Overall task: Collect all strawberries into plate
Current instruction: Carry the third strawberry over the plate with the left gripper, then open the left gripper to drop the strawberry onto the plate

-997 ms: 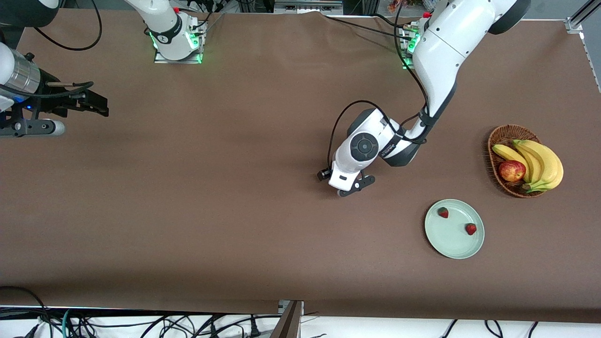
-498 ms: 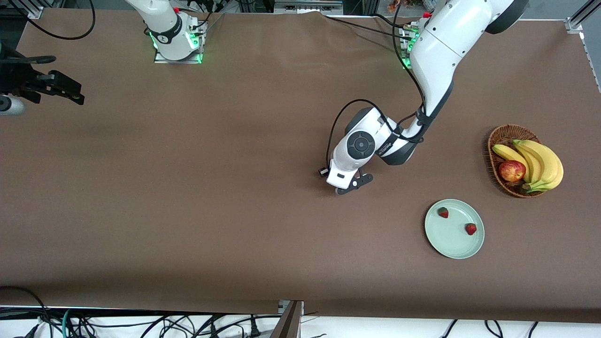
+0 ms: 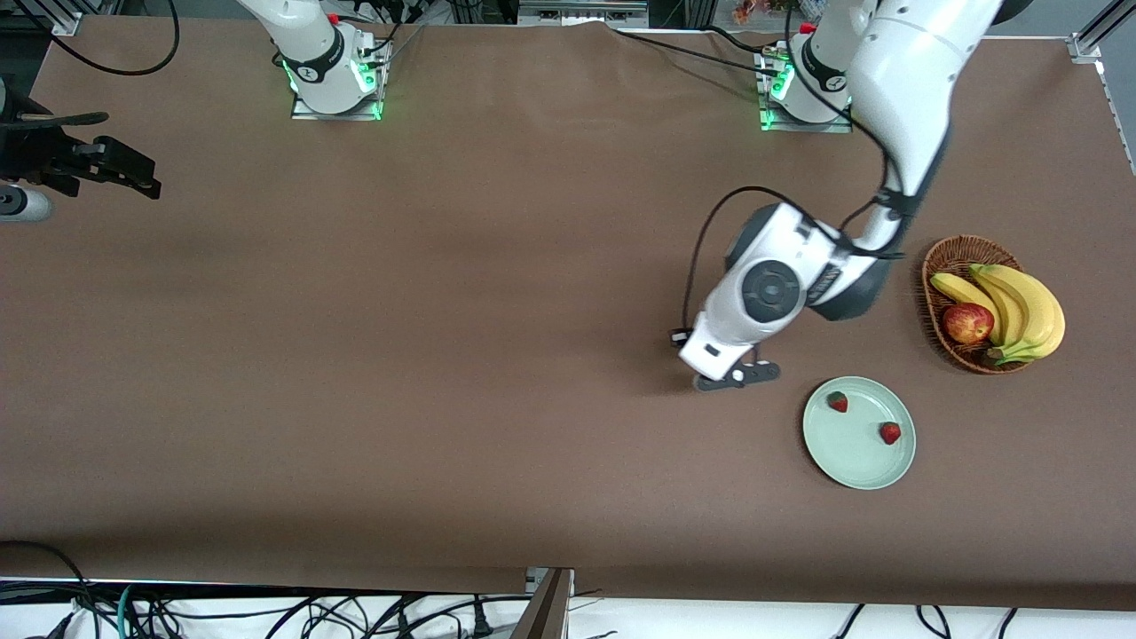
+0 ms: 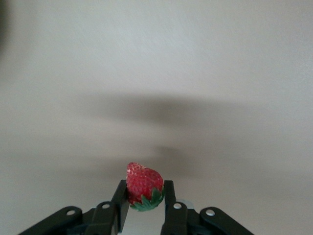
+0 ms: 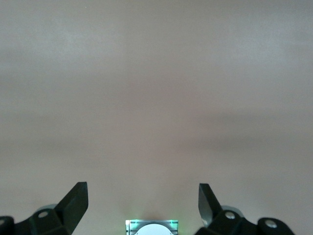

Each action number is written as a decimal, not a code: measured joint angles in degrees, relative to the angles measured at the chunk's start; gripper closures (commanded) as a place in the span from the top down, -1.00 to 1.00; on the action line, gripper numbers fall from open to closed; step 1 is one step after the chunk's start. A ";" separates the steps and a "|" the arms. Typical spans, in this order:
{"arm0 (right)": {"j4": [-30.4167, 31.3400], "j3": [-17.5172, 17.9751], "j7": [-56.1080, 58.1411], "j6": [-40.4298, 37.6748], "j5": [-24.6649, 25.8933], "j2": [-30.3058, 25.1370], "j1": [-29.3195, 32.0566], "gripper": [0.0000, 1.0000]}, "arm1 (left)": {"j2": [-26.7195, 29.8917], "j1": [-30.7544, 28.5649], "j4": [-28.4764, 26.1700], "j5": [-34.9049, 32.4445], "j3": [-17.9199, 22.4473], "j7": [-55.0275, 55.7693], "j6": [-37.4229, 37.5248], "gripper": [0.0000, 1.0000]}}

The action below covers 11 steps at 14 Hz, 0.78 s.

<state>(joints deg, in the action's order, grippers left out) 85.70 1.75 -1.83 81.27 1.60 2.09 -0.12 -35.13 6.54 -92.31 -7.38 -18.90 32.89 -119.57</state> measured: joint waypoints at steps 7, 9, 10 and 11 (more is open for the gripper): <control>0.00 0.09 0.25 0.14 0.00 0.06 0.00 1.00 | 0.06 -15.46 0.57 -0.07 0.41 -48.93 0.26 -0.76; 0.00 0.13 0.28 0.14 0.00 0.13 0.00 1.00 | -2.80 -18.80 2.49 -0.06 0.38 -61.85 -0.64 -0.63; 0.00 0.14 0.28 0.15 0.00 0.16 0.00 1.00 | -4.40 -19.56 3.43 -0.06 0.37 -66.34 -2.65 -0.63; 0.00 0.14 0.29 0.15 0.00 0.18 0.01 1.00 | -5.75 -19.82 4.07 -0.06 0.36 -70.01 -5.81 -0.34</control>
<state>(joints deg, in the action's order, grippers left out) 85.70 1.89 -1.54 81.42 1.60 2.27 -0.11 -40.88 -13.28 -88.24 -7.43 -18.54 -37.11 -125.37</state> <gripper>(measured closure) 0.000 0.674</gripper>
